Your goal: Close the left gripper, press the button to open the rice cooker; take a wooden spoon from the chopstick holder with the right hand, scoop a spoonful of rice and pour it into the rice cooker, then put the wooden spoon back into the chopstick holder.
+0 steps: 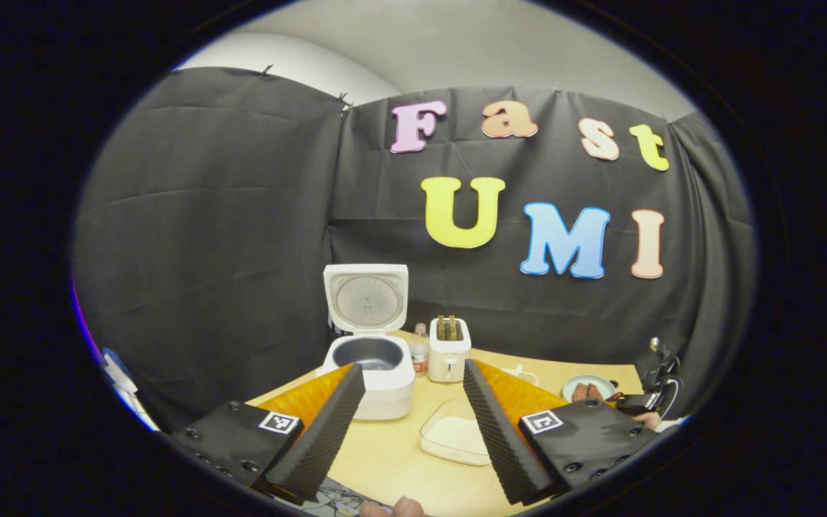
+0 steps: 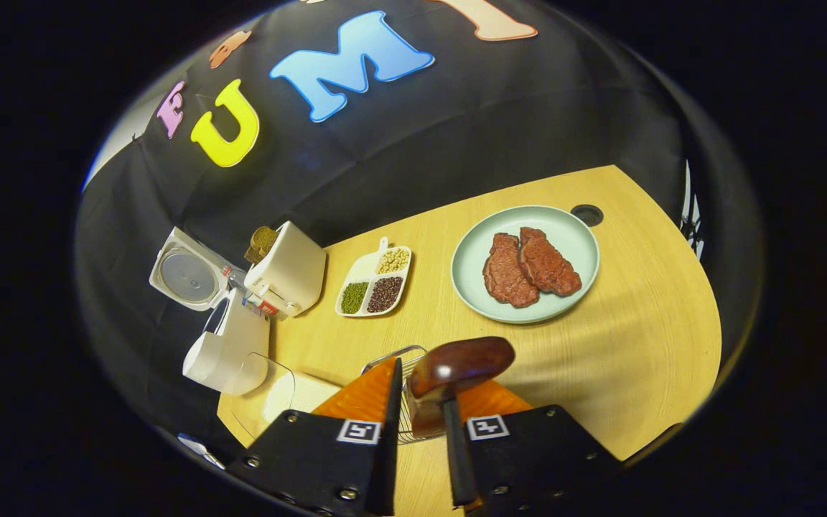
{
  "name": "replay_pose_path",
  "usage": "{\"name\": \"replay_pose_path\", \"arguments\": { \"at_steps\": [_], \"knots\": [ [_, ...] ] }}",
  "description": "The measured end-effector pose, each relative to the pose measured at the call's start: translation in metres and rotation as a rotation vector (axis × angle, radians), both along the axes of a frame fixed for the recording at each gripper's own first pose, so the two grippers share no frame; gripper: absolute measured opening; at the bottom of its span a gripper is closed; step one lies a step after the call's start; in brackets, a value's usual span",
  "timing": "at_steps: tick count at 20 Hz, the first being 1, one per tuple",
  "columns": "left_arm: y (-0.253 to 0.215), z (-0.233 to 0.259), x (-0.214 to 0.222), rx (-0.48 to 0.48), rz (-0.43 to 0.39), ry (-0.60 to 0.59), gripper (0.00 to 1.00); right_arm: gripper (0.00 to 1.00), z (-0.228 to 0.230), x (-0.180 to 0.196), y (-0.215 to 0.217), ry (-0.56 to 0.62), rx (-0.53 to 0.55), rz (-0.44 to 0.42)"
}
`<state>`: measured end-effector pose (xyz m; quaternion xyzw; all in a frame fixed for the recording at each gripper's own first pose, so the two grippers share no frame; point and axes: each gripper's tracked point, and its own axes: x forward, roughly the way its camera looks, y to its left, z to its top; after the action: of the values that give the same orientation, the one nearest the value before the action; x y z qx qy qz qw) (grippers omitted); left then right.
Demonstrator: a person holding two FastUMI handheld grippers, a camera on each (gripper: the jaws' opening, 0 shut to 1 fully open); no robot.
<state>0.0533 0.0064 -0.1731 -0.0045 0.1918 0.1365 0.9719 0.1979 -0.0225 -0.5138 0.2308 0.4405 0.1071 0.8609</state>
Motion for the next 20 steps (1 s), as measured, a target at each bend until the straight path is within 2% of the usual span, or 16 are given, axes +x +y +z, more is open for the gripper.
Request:
{"name": "replay_pose_path", "arguments": {
  "at_steps": [1, 3, 4, 5, 6, 7, 9, 14, 20],
  "knots": [
    [0.0, 0.003, 0.006, -0.001, -0.012, -0.01, 0.94, 0.41, 0.004, 0.001, -0.007, 0.004, -0.008, -0.035],
    [-0.002, 0.005, 0.018, -0.005, -0.033, -0.029, 0.94, 0.55, 0.007, 0.002, -0.029, -0.003, -0.04, -0.146],
    [-0.001, 0.004, 0.022, -0.009, -0.043, -0.034, 0.94, 0.59, 0.009, -0.004, -0.03, 0.009, -0.031, -0.159],
    [0.001, 0.004, 0.027, -0.01, -0.054, -0.041, 0.94, 0.7, 0.009, -0.014, -0.033, 0.023, -0.038, -0.174],
    [0.004, 0.005, 0.031, -0.005, -0.066, -0.043, 0.94, 0.7, 0.01, -0.021, -0.036, 0.026, -0.048, -0.185],
    [0.007, 0.005, 0.036, -0.004, -0.079, -0.047, 0.94, 0.86, 0.016, -0.025, -0.04, 0.006, -0.064, -0.201],
    [0.015, 0.007, 0.05, -0.02, -0.107, -0.069, 0.94, 0.95, 0.033, -0.035, -0.052, -0.04, -0.115, -0.249],
    [0.067, -0.005, 0.092, -0.052, -0.154, -0.096, 0.93, 0.97, 0.092, -0.078, -0.043, -0.115, -0.219, -0.301],
    [0.159, -0.005, 0.188, -0.093, -0.149, -0.135, 0.94, 0.97, 0.176, -0.128, 0.021, -0.185, -0.231, -0.372]
  ]
}}
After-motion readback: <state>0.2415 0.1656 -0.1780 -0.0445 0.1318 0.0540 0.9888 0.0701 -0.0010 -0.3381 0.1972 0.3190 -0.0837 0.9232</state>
